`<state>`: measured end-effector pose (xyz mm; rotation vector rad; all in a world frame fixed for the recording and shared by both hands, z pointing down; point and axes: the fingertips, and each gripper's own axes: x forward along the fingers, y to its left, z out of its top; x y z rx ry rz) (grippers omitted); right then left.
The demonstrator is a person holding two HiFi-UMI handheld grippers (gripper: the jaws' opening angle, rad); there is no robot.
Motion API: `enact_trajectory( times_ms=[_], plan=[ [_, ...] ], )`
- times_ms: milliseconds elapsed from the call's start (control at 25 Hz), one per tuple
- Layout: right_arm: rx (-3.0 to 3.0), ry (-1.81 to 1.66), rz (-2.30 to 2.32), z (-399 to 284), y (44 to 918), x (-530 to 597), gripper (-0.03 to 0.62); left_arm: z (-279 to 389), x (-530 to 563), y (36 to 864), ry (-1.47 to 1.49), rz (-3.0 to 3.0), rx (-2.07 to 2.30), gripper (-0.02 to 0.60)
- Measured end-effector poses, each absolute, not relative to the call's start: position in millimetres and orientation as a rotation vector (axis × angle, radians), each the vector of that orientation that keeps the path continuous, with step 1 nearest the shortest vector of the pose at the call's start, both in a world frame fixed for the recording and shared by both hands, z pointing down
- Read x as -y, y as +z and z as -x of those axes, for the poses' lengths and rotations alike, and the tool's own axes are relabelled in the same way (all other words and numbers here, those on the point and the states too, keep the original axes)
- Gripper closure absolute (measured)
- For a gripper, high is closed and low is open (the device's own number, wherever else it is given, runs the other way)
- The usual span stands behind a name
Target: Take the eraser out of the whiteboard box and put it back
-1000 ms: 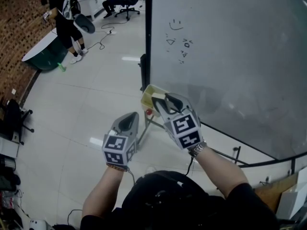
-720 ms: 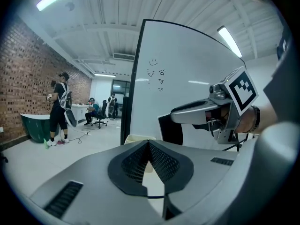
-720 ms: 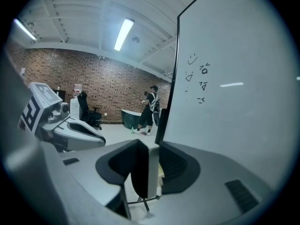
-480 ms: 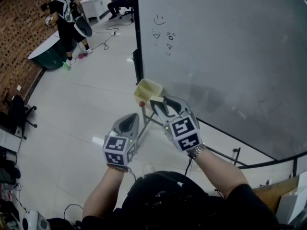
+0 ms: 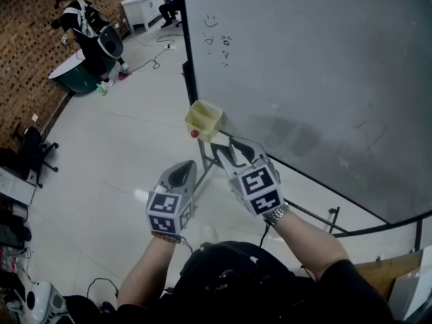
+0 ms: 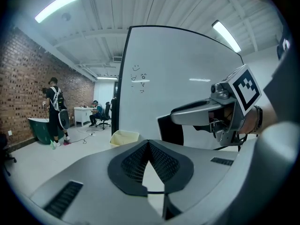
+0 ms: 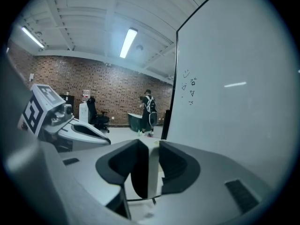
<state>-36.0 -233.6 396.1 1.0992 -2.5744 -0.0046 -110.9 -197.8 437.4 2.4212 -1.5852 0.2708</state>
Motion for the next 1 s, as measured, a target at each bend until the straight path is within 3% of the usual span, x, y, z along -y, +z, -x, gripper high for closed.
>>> enact_trajectory(
  times_ms=[1000],
  plan=[
    [2.641, 0.006, -0.955, 16, 403, 115, 0.424, 89, 70, 438, 0.280, -2.334, 1.698, 0.581]
  ],
)
